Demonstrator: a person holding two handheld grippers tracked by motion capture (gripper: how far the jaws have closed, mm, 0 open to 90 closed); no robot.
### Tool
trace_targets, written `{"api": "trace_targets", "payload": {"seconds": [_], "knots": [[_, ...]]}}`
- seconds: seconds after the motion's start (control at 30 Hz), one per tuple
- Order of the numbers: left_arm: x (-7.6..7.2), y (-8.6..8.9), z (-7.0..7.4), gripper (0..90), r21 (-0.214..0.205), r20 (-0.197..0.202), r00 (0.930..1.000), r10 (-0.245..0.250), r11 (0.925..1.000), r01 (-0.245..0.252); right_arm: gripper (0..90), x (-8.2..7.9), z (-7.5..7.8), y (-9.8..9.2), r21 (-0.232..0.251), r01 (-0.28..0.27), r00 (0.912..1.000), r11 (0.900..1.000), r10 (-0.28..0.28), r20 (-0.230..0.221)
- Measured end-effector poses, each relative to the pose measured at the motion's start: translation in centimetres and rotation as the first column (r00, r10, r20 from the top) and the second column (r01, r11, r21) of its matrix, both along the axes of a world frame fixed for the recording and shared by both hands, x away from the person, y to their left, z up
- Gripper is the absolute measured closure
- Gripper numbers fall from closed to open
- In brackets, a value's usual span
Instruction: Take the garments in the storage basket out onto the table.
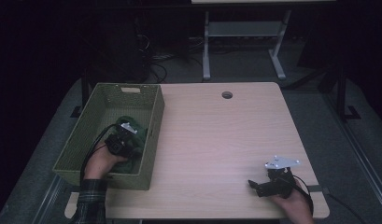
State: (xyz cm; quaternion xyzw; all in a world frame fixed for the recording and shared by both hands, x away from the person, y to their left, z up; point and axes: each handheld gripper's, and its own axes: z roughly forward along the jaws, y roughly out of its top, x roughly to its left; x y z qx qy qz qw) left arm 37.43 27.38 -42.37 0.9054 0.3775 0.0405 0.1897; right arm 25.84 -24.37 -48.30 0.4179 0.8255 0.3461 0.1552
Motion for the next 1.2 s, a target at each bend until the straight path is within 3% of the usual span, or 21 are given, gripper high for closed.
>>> {"api": "trace_targets", "payload": {"seconds": [0.07,0.2,0.3,0.37,0.5,0.57,0.67,0.73,0.8,0.83,0.87,0.97,1.0,1.03,1.07,1.1,1.2], "knots": [[0.0,0.0,0.1,70.2,0.001,-0.011,0.9999,0.006,1.0,-0.006,0.2,0.0,0.0,0.0,0.0,0.0,1.0,1.0,0.0,0.0],[0.0,0.2,0.3,75.3,-0.017,-0.039,0.9985,0.039,0.9991,-0.039,0.2,0.0,0.0,0.0,0.0,0.0,1.0,1.0,0.0,0.0],[0.0,0.5,0.7,75.7,-0.031,-0.03,0.9982,0.052,0.9981,-0.053,0.2,0.0,0.0,0.0,0.0,0.0,1.0,1.0,0.0,0.0],[-0.1,0.8,1.2,75.8,-0.074,-0.002,0.9965,0.084,0.9937,-0.084,0.2,0.0,0.0,0.0,0.0,0.0,1.0,1.0,0.0,0.0],[-0.2,1.4,1.8,75.9,-0.108,0.031,0.9941,0.104,0.9891,-0.1,0.2,0.0,0.0,0.0,0.0,0.0,1.0,1.0,0.0,0.0],[-0.4,1.8,2.4,76.1,-0.156,0.07,0.9881,0.137,0.9799,-0.125,0.2,0.0,0.0,0.0,0.0,0.0,1.0,1.0,0.0,0.0],[-0.6,2.2,3.1,76.3,-0.19,0.102,0.9822,0.158,0.9722,-0.136,0.2,0.0,0.0,0.0,0.0,0.0,1.0,1.0,0.0,0.0],[-0.7,2.4,3.3,76.3,-0.198,0.113,0.9807,0.159,0.971,-0.135,0.2,0.0,0.0,0.0,0.0,0.0,1.0,1.0,0.0,0.0],[-0.8,2.8,3.7,76.3,-0.22,0.134,0.9751,0.177,0.9647,-0.145,0.2,0.0,0.0,0.0,0.0,0.0,1.0,1.0,0.0,0.0],[-0.9,3.2,4.1,76.5,-0.241,0.154,0.9685,0.196,0.958,-0.155,0.2,0.0,0.0,0.0,0.0,0.0,1.0,1.0,0.0,0.0],[-0.9,3.2,4.1,76.6,-0.241,0.154,0.9685,0.196,0.958,-0.155,0.2,0.0,0.0,0.0,0.0,0.0,1.0,1.0,0.0,0.0],[-1.2,4.1,5.1,76.9,-0.286,0.19,0.9561,0.223,0.9443,-0.164,0.2,0.0,0.0,0.0,-0.001,0.002,1.0,1.0,-0.002,0.001],[-1.2,4.1,5.1,77.0,-0.286,0.19,0.9561,0.223,0.9443,-0.164,0.2,0.0,0.0,0.0,-0.001,0.003,1.0,1.0,-0.003,0.001],[-1.3,4.5,5.4,77.1,-0.309,0.204,0.9492,0.239,0.9359,-0.17,0.2,0.0,0.0,0.0,0.0,0.004,1.0,1.0,-0.004,0.0],[-1.3,4.5,5.4,77.2,-0.309,0.204,0.9492,0.239,0.9359,-0.17,0.2,0.0,0.0,0.0,0.0,0.004,1.0,1.0,-0.004,0.0],[-1.3,4.7,5.7,77.2,-0.337,0.208,0.9462,0.248,0.9264,-0.169,0.2,0.0,0.0,0.0,0.0,0.004,1.0,1.0,-0.004,0.001],[-1.4,4.9,6.3,77.5,-0.363,0.222,0.9408,0.256,0.917,-0.164,0.2,0.0,0.0,0.0,-0.001,0.004,1.0,1.0,-0.004,0.0]]}}
